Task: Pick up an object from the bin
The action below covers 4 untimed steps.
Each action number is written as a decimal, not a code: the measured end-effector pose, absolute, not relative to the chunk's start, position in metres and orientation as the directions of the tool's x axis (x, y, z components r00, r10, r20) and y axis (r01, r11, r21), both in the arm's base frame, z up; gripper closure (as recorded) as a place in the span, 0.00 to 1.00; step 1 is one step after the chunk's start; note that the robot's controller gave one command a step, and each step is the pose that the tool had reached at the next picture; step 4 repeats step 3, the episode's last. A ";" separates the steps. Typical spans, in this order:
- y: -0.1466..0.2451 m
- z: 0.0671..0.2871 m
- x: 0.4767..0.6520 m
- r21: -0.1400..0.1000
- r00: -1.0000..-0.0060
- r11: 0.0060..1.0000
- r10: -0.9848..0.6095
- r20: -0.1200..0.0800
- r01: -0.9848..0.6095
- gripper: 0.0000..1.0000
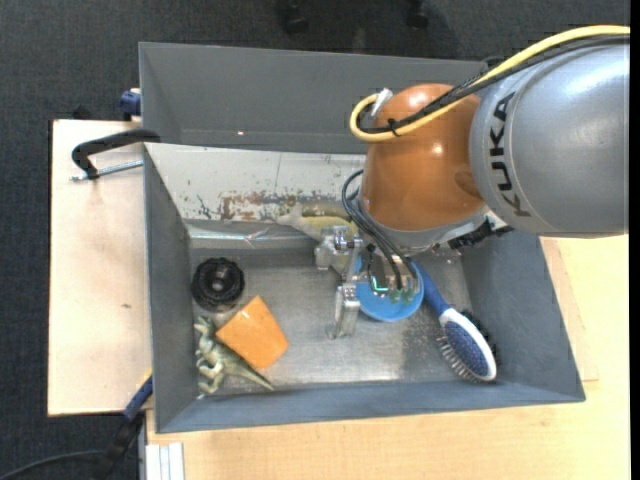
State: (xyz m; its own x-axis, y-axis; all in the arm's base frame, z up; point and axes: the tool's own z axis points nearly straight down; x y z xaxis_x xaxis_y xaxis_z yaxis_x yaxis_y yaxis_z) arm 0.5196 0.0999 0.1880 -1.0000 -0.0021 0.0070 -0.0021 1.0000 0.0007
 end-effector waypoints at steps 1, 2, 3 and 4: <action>0.203 0.085 0.508 0.003 -0.998 0.998 -0.057 -0.008 -0.057 0.00; 0.200 0.089 0.511 0.003 -0.999 0.999 -0.052 -0.013 -0.052 1.00; 0.177 0.237 0.512 -0.003 -0.778 0.778 -0.628 -0.011 -0.628 1.00; 0.177 0.237 0.512 -0.003 -0.778 0.778 -0.628 -0.011 -0.628 1.00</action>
Offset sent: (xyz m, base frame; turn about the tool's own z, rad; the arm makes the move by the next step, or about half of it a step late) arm -0.0129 0.0995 -0.1021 -0.0509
